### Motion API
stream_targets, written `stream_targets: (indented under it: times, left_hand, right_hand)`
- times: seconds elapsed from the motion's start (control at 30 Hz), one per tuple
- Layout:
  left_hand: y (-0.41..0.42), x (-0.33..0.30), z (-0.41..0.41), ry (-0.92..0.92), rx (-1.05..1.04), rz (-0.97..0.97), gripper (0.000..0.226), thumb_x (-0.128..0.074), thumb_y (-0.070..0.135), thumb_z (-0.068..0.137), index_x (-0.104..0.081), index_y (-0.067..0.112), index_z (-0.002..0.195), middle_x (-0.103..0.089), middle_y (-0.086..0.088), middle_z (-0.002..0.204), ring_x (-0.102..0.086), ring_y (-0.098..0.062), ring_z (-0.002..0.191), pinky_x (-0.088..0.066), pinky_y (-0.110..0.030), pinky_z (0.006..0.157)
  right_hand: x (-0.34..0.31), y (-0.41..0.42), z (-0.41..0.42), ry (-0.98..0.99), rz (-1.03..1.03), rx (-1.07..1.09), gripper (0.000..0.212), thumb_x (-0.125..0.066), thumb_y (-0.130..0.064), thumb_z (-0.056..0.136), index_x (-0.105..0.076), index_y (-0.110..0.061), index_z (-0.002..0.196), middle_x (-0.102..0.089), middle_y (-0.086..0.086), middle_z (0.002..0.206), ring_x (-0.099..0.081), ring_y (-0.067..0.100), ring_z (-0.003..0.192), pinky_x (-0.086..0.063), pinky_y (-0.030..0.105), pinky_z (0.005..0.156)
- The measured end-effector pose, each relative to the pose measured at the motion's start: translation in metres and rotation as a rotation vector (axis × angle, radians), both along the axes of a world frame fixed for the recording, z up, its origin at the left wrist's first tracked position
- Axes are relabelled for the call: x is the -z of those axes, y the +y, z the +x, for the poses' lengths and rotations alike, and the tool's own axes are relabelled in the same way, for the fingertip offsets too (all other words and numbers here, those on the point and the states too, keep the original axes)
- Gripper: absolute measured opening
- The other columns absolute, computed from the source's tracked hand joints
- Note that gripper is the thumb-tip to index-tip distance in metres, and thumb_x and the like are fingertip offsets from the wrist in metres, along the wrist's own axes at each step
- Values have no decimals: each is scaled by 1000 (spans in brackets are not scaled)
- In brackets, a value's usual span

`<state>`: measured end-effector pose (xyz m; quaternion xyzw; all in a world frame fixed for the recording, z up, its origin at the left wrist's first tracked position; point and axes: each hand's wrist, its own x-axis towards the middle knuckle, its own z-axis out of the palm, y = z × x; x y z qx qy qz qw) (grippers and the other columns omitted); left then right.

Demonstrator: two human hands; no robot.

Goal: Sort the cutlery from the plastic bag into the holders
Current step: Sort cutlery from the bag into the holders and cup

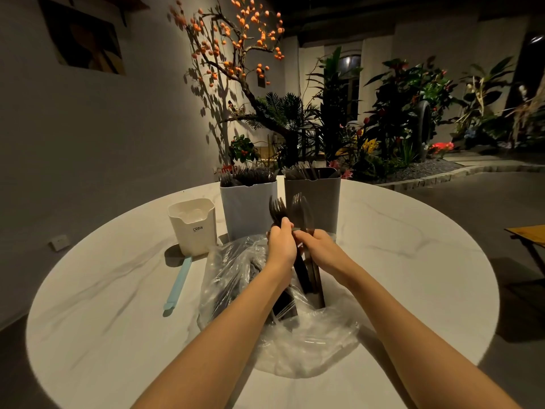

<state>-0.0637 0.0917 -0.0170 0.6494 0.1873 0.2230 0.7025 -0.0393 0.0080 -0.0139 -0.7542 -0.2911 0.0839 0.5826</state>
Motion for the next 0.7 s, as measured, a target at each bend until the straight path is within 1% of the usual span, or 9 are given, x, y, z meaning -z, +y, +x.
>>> stream_targets:
  times: [0.07, 0.17, 0.2, 0.27, 0.3, 0.37, 0.57, 0.63, 0.7]
  left_hand:
    - [0, 0, 0, 0, -8, -26, 30, -31, 37, 105, -49, 14, 102, -58, -13, 110, -58, -25, 103, -47, -51, 99]
    - [2, -1, 0, -9, -24, -74, 28, -33, 37, 104, -49, 19, 91, -56, -10, 104, -57, -28, 107, -47, -49, 98]
    - [3, -1, 0, -24, -30, -97, 29, -34, 35, 104, -50, 18, 87, -55, -8, 95, -56, -26, 101, -47, -43, 94]
    - [4, -3, -3, -62, -20, -184, 32, -36, 30, 103, -49, 14, 79, -51, -4, 79, -53, -19, 81, -46, -31, 76]
    - [5, -4, -3, -75, -13, -219, 33, -37, 28, 102, -49, 13, 76, -49, -4, 74, -50, -17, 73, -45, -29, 69]
    - [6, -6, -5, -84, 1, -254, 33, -36, 27, 100, -47, 14, 71, -46, -1, 67, -45, -14, 66, -41, -27, 64]
    - [6, -7, -6, -56, 19, -281, 42, -38, 38, 99, -42, 16, 64, -40, 1, 58, -40, -12, 56, -40, -27, 60]
    - [5, -6, -5, -38, 7, -171, 53, -37, 49, 100, -39, 15, 59, -40, 0, 56, -42, -11, 57, -43, -27, 67]
    - [3, -5, -4, -19, 1, -45, 59, -33, 54, 99, -37, 14, 56, -42, -2, 57, -45, -12, 62, -44, -32, 79]
  right_hand:
    - [0, -1, 1, 40, 46, 10, 35, -41, -25, 102, -67, -9, 84, -57, -1, 70, -56, 11, 66, -48, 11, 58]
    - [-2, -2, 3, 111, 77, 15, 32, -46, -26, 100, -63, -18, 74, -51, 5, 68, -53, 10, 59, -50, 17, 56]
    - [-2, -3, 3, 135, 73, 5, 32, -46, -26, 100, -63, -16, 75, -49, 5, 65, -51, 11, 56, -50, 19, 55]
    - [-2, -3, 3, 178, 64, -41, 30, -44, -26, 101, -62, -7, 86, -46, 5, 60, -49, 13, 52, -50, 22, 52]
    - [-2, -3, 3, 191, 58, -70, 31, -41, -26, 102, -61, -5, 91, -45, 5, 58, -48, 14, 51, -50, 22, 50]
    - [-1, -3, 3, 195, 41, -100, 36, -35, -30, 104, -61, -6, 95, -44, 3, 56, -45, 12, 48, -48, 21, 48]
    - [1, -2, 2, 248, 87, -127, 43, -29, -40, 104, -54, -8, 89, -37, 0, 54, -37, 8, 45, -40, 18, 46]
    - [2, -2, 1, 225, 62, -105, 43, -29, -38, 105, -54, -7, 87, -38, 1, 56, -38, 8, 45, -41, 19, 46]
    - [3, -1, 1, 165, 21, -73, 43, -30, -35, 105, -54, -7, 84, -40, 2, 57, -42, 10, 48, -43, 19, 47]
